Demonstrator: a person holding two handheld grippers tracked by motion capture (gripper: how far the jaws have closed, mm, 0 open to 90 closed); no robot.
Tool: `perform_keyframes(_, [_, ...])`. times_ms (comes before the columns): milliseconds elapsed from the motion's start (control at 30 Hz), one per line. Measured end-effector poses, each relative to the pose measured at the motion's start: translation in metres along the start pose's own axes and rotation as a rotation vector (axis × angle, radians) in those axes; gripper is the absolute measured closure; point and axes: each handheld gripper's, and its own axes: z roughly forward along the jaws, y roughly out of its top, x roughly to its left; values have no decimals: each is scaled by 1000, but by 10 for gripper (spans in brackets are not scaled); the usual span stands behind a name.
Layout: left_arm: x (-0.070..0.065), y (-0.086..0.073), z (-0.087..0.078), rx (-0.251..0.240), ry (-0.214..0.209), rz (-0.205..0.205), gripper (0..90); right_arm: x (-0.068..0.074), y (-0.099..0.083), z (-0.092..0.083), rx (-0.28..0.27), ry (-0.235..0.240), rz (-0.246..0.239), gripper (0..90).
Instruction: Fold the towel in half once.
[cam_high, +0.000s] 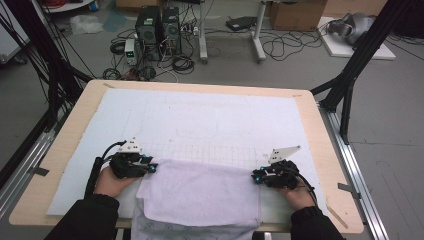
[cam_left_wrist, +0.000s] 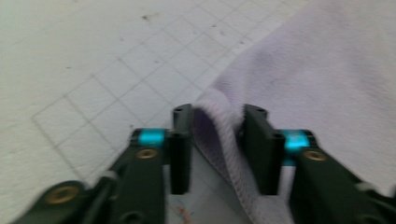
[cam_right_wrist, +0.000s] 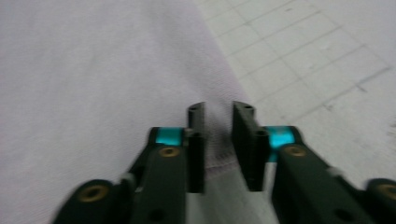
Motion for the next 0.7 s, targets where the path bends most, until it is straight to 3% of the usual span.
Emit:
perform_keyframes(100, [1, 1, -1, -1, -12, 0, 843, -4, 3, 0, 11, 10, 1, 872])
perform_keyframes(233, [2, 3, 0, -18, 32, -3, 863, -8, 12, 1, 28, -44, -31, 877])
perform_keyframes(400, [13, 12, -1, -85, 90, -42, 869, -27, 28, 0, 19, -80, -24, 881])
perform_keyframes(500, [14, 22, -1, -94, 73, -18, 868, -37, 33, 0, 11, -42, 2, 880])
perform_keyframes(533, [13, 23, -1, -92, 68, -10, 867, -38, 32, 0, 5, -17, 13, 875])
perform_keyframes(567, [13, 22, -1, -81, 46, -17, 862, -38, 30, 1, 4, 40, 26, 864])
perform_keyframes(600, [13, 20, -1, -66, 35, -13, 853, -37, 29, 2, 20, 72, 21, 848])
perform_keyframes(633, [14, 18, -2, -58, 29, -11, 812, -34, 27, 1, 39, 49, 9, 801])
perform_keyframes(700, [19, 15, -1, -33, 8, -60, 571, -33, 24, -2, 16, 31, 47, 634])
